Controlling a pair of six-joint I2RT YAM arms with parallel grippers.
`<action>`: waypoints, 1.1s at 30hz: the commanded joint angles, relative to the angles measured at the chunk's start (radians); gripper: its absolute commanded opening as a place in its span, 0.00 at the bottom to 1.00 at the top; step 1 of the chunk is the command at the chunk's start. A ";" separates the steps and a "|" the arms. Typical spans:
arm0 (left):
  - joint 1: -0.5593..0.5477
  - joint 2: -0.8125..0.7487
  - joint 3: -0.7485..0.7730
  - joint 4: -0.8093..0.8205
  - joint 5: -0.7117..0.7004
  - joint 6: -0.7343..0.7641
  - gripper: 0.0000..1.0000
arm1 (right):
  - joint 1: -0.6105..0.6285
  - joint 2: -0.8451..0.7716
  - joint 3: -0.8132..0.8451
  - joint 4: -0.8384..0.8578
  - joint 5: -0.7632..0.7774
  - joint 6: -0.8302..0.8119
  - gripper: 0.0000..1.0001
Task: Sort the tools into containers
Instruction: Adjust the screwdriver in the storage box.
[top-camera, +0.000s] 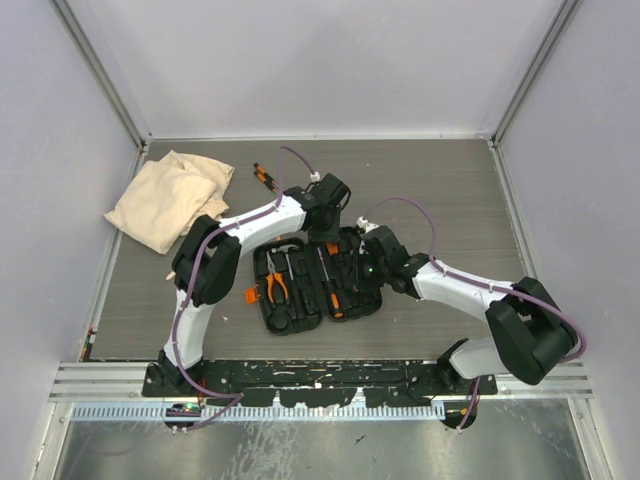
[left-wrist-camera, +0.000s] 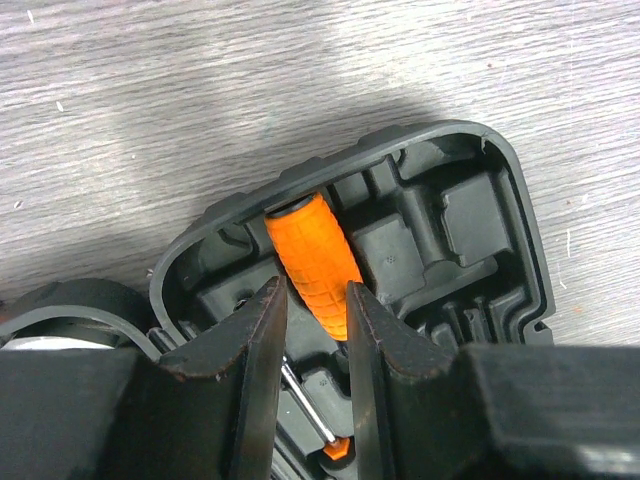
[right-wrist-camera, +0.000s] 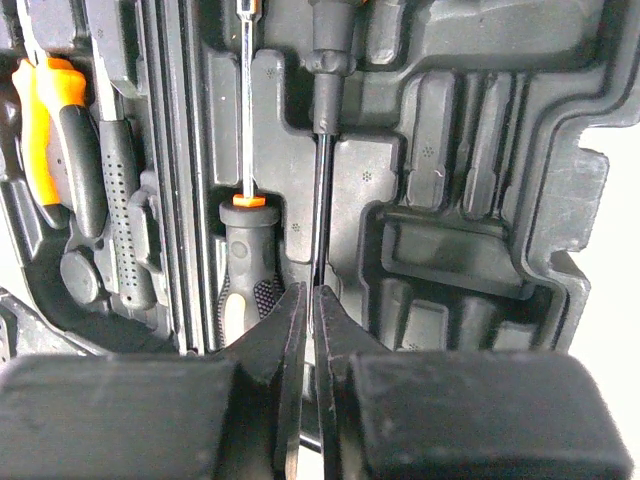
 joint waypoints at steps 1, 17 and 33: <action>-0.002 0.002 0.036 0.001 -0.014 0.003 0.31 | 0.013 0.014 0.051 0.027 -0.003 -0.008 0.13; -0.002 0.008 0.018 0.010 -0.004 -0.010 0.30 | 0.046 0.048 0.068 -0.024 0.069 -0.013 0.12; -0.002 0.029 0.005 -0.011 -0.046 -0.095 0.28 | 0.057 0.057 0.061 -0.030 0.087 -0.009 0.10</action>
